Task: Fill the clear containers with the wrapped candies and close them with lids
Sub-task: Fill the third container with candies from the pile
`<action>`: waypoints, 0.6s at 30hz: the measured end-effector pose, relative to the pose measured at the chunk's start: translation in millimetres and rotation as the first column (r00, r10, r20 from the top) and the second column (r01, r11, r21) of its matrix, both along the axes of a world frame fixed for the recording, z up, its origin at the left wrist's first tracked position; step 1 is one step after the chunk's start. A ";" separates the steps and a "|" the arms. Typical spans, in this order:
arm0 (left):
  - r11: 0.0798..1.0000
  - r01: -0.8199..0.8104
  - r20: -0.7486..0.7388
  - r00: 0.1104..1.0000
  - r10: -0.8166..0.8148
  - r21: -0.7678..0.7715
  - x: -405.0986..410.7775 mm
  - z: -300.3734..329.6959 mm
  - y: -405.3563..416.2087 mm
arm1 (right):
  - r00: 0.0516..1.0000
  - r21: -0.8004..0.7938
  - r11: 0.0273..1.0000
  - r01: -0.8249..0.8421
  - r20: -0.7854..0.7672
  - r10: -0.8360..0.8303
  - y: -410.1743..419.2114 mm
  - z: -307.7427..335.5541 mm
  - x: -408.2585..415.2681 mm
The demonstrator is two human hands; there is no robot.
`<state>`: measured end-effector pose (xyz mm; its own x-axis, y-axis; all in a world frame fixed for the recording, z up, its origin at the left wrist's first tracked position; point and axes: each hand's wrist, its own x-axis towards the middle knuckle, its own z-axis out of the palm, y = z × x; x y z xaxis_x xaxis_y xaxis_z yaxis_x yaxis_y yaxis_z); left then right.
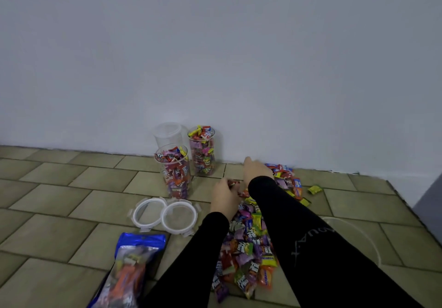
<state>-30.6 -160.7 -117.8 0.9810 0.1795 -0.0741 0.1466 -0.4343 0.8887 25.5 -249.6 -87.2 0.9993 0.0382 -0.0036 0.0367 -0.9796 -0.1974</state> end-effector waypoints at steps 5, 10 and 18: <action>0.997 -0.047 0.032 0.998 0.049 -0.064 -18.9 12.9 -4.4 | 0.997 0.066 0.996 -0.065 0.052 0.062 -7.2 36.0 -7.9; 0.991 -0.081 0.088 0.992 0.090 -0.110 -36.8 27.5 -13.2 | 0.989 0.168 0.976 -0.136 0.084 0.123 -24.1 61.5 -24.6; 0.961 -0.117 0.207 0.963 0.171 -0.249 -62.7 50.8 -33.2 | 0.981 0.537 0.827 -0.169 0.171 0.089 -58.1 84.5 -60.3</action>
